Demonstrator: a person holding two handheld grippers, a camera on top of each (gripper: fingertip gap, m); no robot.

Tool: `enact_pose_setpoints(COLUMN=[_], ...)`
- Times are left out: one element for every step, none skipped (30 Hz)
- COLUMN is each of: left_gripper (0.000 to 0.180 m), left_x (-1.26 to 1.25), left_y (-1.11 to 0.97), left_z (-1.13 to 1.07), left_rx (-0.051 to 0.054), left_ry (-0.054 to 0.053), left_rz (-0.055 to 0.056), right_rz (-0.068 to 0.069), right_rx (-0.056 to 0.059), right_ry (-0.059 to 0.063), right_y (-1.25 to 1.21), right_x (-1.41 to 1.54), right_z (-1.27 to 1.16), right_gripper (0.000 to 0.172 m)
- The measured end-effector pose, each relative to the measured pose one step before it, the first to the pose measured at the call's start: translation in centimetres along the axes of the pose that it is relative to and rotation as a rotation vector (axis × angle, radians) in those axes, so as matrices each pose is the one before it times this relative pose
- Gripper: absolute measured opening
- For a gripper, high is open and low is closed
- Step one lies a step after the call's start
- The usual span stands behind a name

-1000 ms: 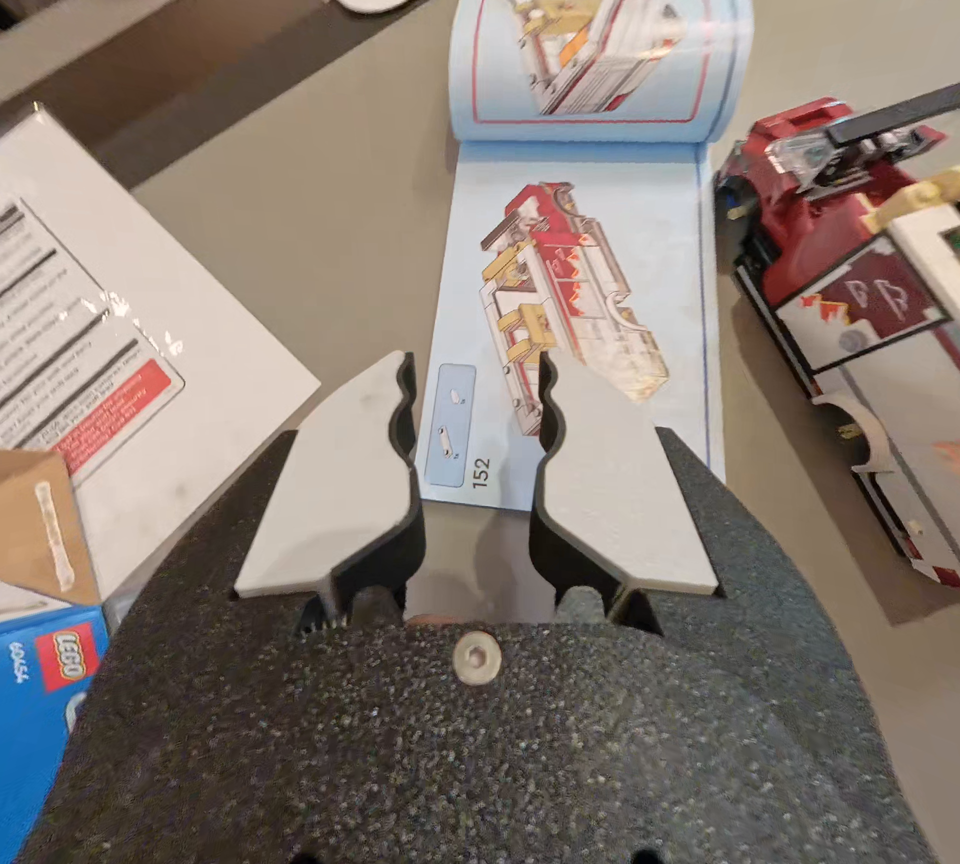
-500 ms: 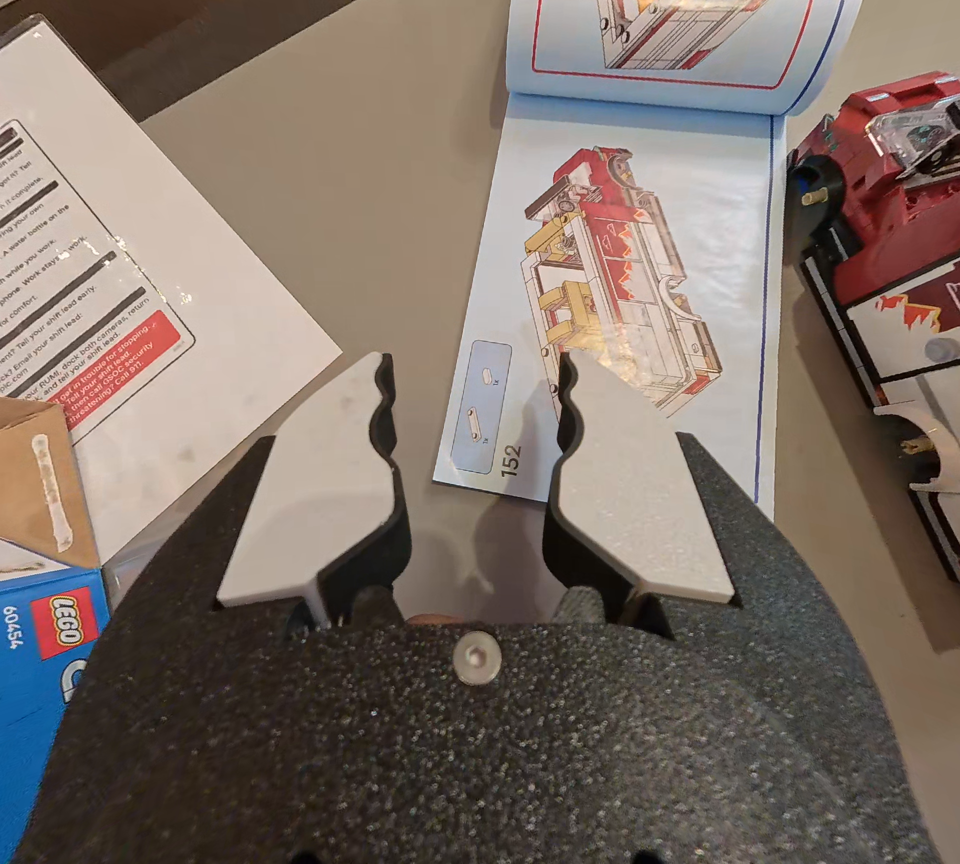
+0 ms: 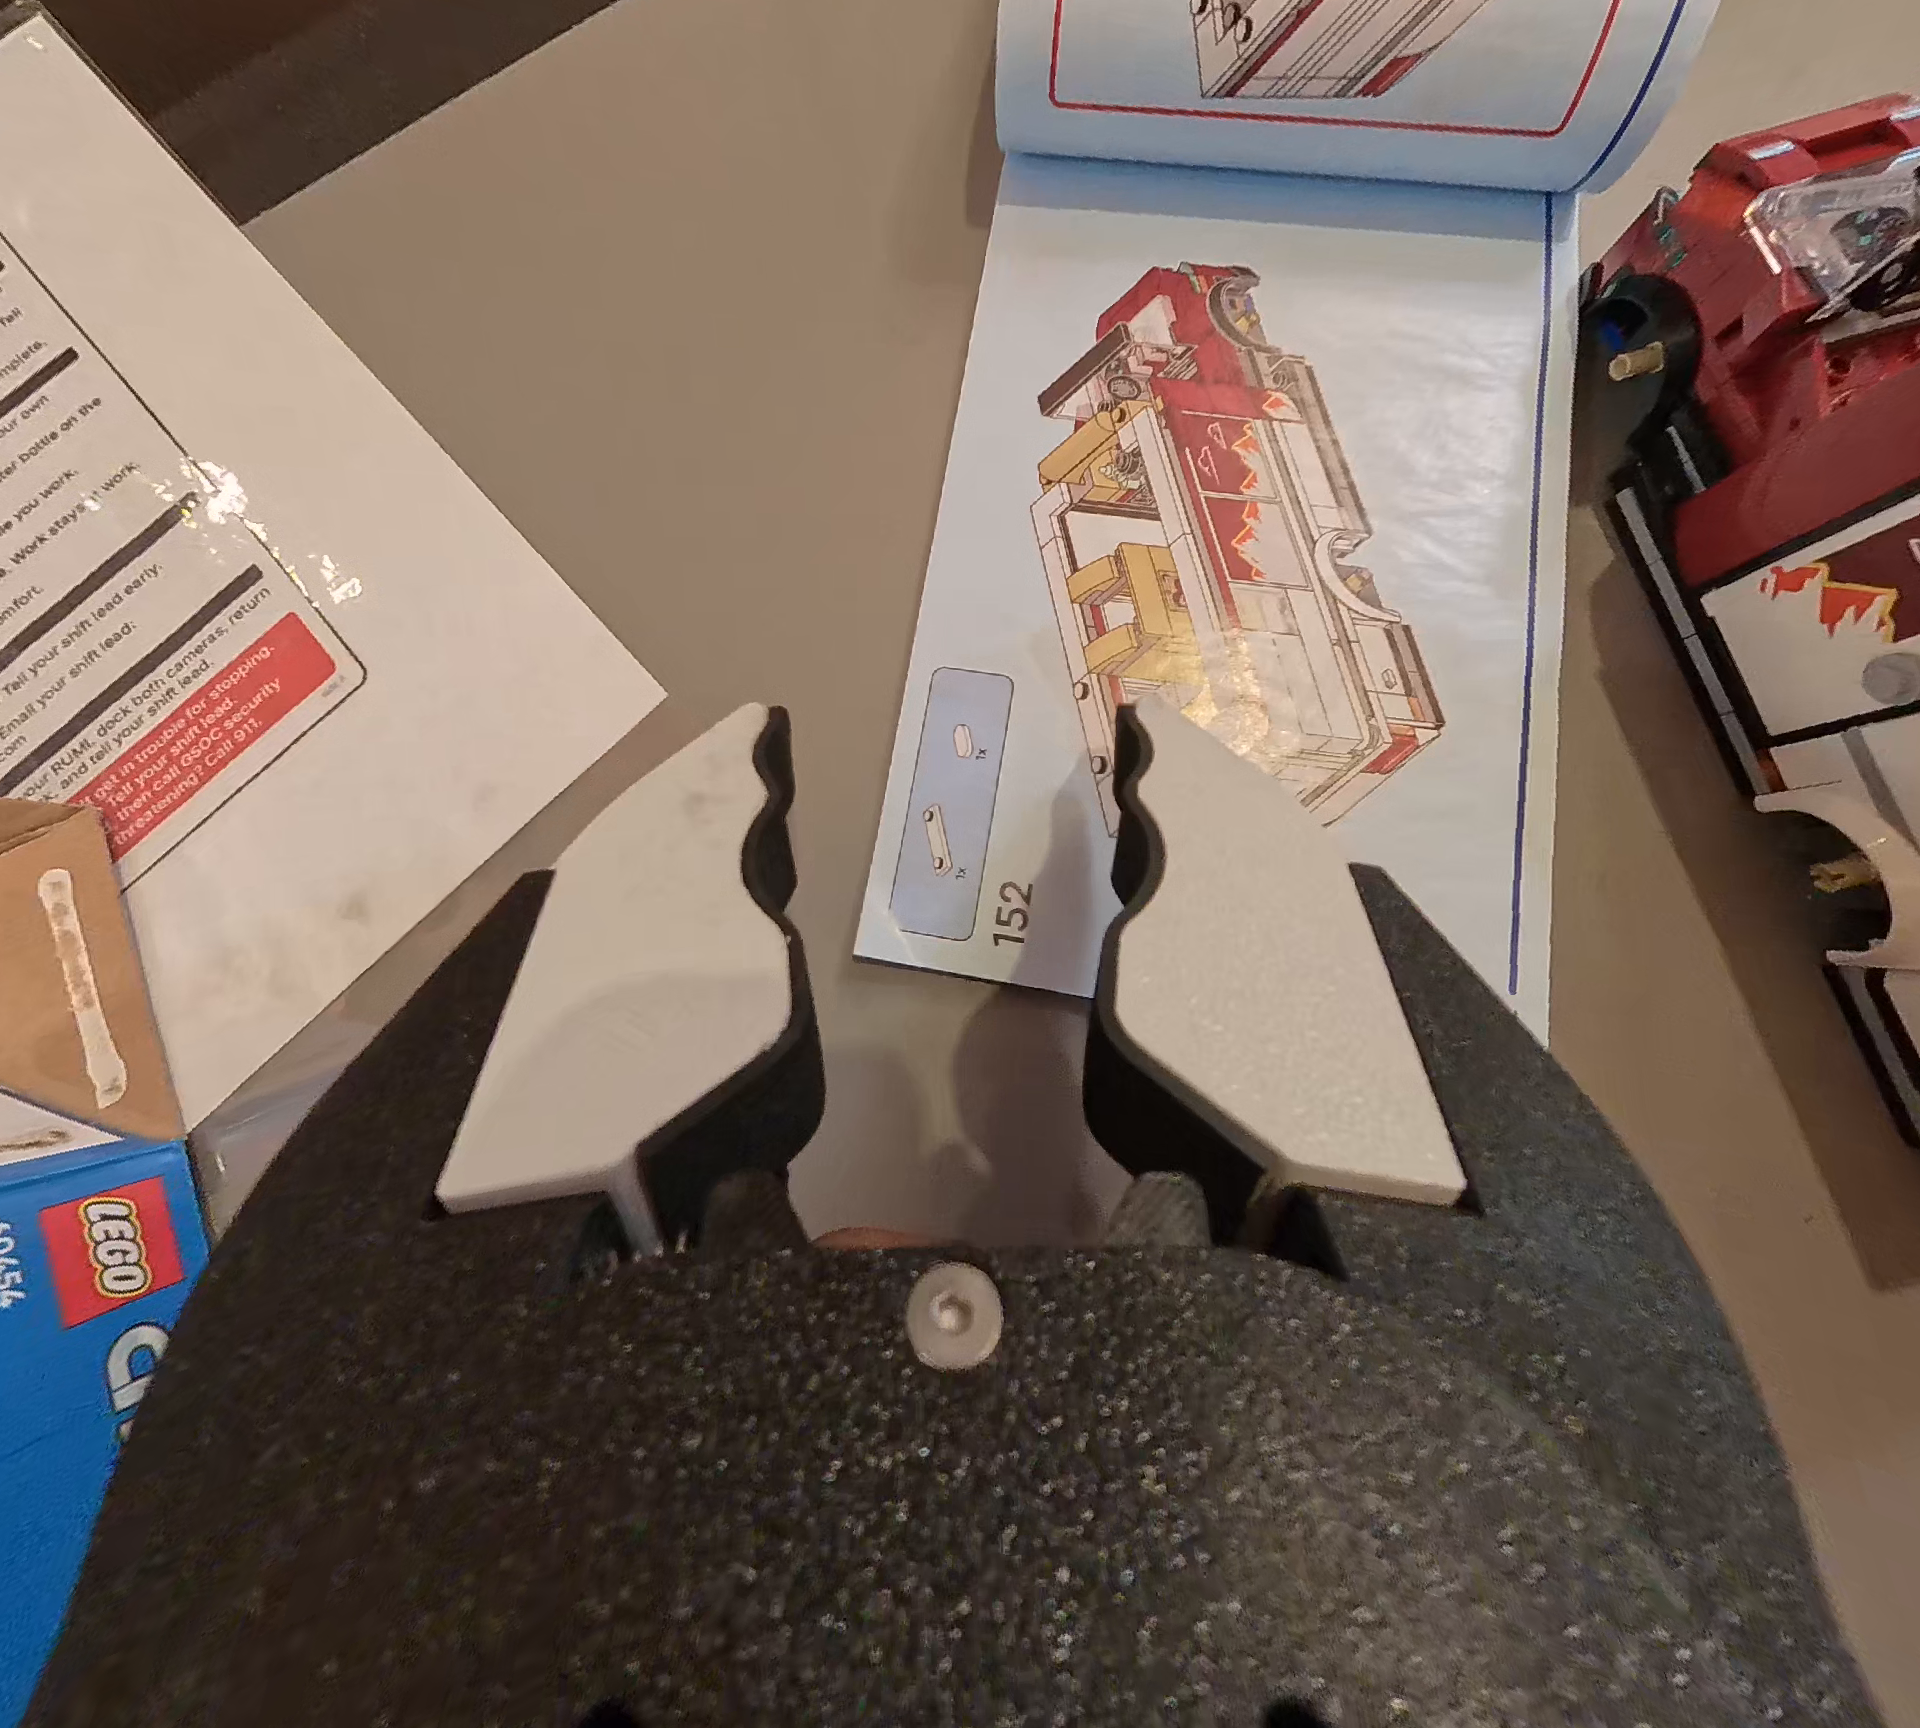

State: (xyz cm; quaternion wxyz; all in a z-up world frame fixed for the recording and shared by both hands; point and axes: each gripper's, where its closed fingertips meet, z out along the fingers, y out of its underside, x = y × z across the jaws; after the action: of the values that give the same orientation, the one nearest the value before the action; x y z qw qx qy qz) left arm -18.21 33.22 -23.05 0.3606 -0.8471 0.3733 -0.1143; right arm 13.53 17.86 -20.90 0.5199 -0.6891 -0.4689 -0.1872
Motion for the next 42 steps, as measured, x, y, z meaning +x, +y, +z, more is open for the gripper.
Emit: enact_pose_setpoints(left_gripper=[0.060,0.060,0.060,0.060,0.059,0.059,0.059,0.059,0.059,0.059,0.059,0.059,0.059,0.059,0.059,0.060,0.060,0.061,0.061,0.062,0.062,0.062,0.062,0.063,0.063,0.063,0.063,0.063,0.063,0.063,0.064,0.066,0.069,0.071,0.072,0.072,0.072,0.072,0.072,0.072,0.072,0.072], left_x=[0.082,0.098,0.069,0.045,0.045,0.037,0.041,0.037,0.043,0.060,0.057,0.056,0.059,0.076,0.090,0.034,-0.039,-0.018,0.084,0.128,0.095,0.035,-0.019,-0.019,0.003,0.083,0.140,0.193,0.213,0.205,0.166,0.052,-0.092,-0.136,-0.075,-0.076,-0.161,-0.176,-0.055,0.064,0.110,0.072], left_y=[0.073,0.043,0.030,0.015,0.010,0.022,0.032,0.053,0.060,0.073,0.078,0.069,0.074,0.119,0.223,0.335,0.316,0.229,0.179,0.150,0.130,0.159,0.142,0.063,0.001,-0.033,-0.074,-0.076,-0.038,0.069,0.189,0.214,0.210,0.187,0.172,0.134,0.114,0.154,0.149,0.124,0.109,0.122], left_z=[0.059,0.052,0.045,0.029,0.031,0.039,0.033,0.044,0.053,0.060,0.034,-0.014,-0.054,-0.123,-0.140,-0.168,-0.172,-0.164,-0.136,-0.104,-0.069,-0.048,-0.052,-0.051,-0.050,-0.043,-0.032,-0.020,0.020,0.069,0.085,0.094,0.071,0.033,-0.020,-0.082,-0.130,-0.128,-0.125,-0.088,-0.054,-0.012], left_rx=[-0.0043,-0.0032,-0.0018,-0.0009,-0.0006,-0.0012,-0.0020,-0.0026,-0.0030,-0.0044,-0.0053,-0.0052,-0.0064,-0.0101,-0.0172,-0.0232,-0.0204,-0.0130,-0.0079,-0.0039,-0.0018,-0.0052,-0.0035,-0.0001,0.0024,0.0034,0.0055,0.0056,0.0025,-0.0041,-0.0114,-0.0126,-0.0122,-0.0095,-0.0068,-0.0041,-0.0023,-0.0050,-0.0041,-0.0024,-0.0030,-0.0052], left_ry=[0.0032,0.0034,0.0019,0.0013,0.0011,0.0016,0.0020,0.0020,0.0020,0.0031,0.0036,0.0030,0.0037,0.0048,0.0039,-0.0008,-0.0049,-0.0015,0.0094,0.0149,0.0127,0.0081,0.0024,0.0015,0.0029,0.0069,0.0096,0.0131,0.0137,0.0124,0.0093,0.0012,-0.0063,-0.0072,-0.0019,-0.0024,-0.0081,-0.0094,-0.0024,0.0056,0.0072,0.0039], left_rz=[0.0020,0.0018,0.0012,0.0013,0.0010,0.0001,0.0001,0.0009,0.0011,0.0008,0.0010,0.0018,0.0041,0.0097,0.0171,0.0219,0.0191,0.0107,0.0018,-0.0028,-0.0029,-0.0003,-0.0008,-0.0032,-0.0043,-0.0046,-0.0067,-0.0070,-0.0060,-0.0029,0.0023,0.0035,-0.0006,-0.0041,-0.0037,-0.0038,-0.0046,-0.0042,-0.0024,-0.0008,-0.0001,0.0005], right_rz=[0.0002,-0.0007,-0.0004,0.0005,0.0007,0.0000,-0.0007,-0.0007,-0.0005,-0.0005,-0.0008,-0.0009,-0.0011,-0.0014,-0.0003,0.0046,0.0094,0.0122,0.0148,0.0167,0.0153,0.0090,-0.0006,-0.0085,-0.0116,-0.0106,-0.0070,-0.0022,0.0010,0.0017,0.0003,-0.0014,-0.0018,-0.0007,0.0005,0.0008,0.0000,-0.0009,-0.0011,-0.0009,-0.0008,-0.0003], right_rx=[-0.0009,-0.0010,-0.0003,0.0005,0.0008,0.0006,0.0001,-0.0002,0.0001,0.0001,0.0007,0.0016,0.0027,0.0054,0.0088,0.0100,0.0133,0.0141,0.0131,0.0111,0.0090,0.0060,0.0019,-0.0005,-0.0012,-0.0032,-0.0039,-0.0019,-0.0003,0.0006,-0.0002,-0.0011,-0.0017,-0.0016,-0.0007,-0.0001,-0.0007,-0.0011,-0.0012,-0.0012,-0.0010,-0.0008], right_ry=[-0.0013,-0.0005,0.0000,-0.0003,-0.0006,-0.0006,-0.0006,-0.0007,-0.0011,-0.0006,-0.0007,-0.0003,-0.0002,-0.0010,-0.0016,-0.0042,-0.0089,-0.0115,-0.0121,-0.0138,-0.0134,-0.0093,-0.0029,0.0018,0.0029,0.0027,0.0001,-0.0024,-0.0027,-0.0017,-0.0013,-0.0002,0.0002,0.0000,-0.0007,-0.0002,-0.0002,-0.0012,-0.0017,-0.0016,-0.0017,-0.0020], right_y=[0.030,0.024,0.009,-0.012,-0.016,-0.012,0.004,0.006,0.004,-0.009,-0.004,-0.021,-0.037,-0.083,-0.153,-0.200,-0.258,-0.284,-0.286,-0.275,-0.269,-0.231,-0.159,-0.111,-0.079,-0.018,0.016,0.000,-0.013,-0.013,0.012,0.036,0.052,0.047,0.040,0.025,0.039,0.043,0.056,0.041,0.040,0.044], right_x=[-0.019,-0.016,-0.005,0.000,-0.010,-0.005,-0.014,-0.024,-0.019,-0.014,-0.016,-0.007,-0.021,-0.032,-0.044,-0.075,-0.136,-0.179,-0.186,-0.197,-0.213,-0.195,-0.147,-0.125,-0.125,-0.109,-0.130,-0.128,-0.100,-0.069,-0.050,-0.032,-0.019,-0.006,0.000,0.001,0.005,-0.007,-0.032,-0.024,-0.027,-0.030], right_z=[0.017,0.001,0.002,0.000,-0.007,-0.009,-0.004,0.008,0.005,-0.006,0.000,-0.006,-0.001,-0.026,-0.037,-0.015,-0.010,0.013,0.040,0.069,0.084,0.088,0.088,0.083,0.077,0.068,0.062,0.056,0.022,0.026,0.006,0.016,0.008,0.006,-0.003,-0.020,-0.011,0.002,0.001,0.009,0.010,0.009], right_gripper=[0.021,0.021,0.021,0.021,0.021,0.021,0.021,0.021,0.021,0.021,0.021,0.021,0.021,0.021,0.021,0.021,0.020,0.020,0.020,0.021,0.021,0.021,0.021,0.020,0.020,0.020,0.020,0.020,0.020,0.020,0.020,0.020,0.020,0.020,0.020,0.020,0.020,0.020,0.020,0.020,0.020,0.020])
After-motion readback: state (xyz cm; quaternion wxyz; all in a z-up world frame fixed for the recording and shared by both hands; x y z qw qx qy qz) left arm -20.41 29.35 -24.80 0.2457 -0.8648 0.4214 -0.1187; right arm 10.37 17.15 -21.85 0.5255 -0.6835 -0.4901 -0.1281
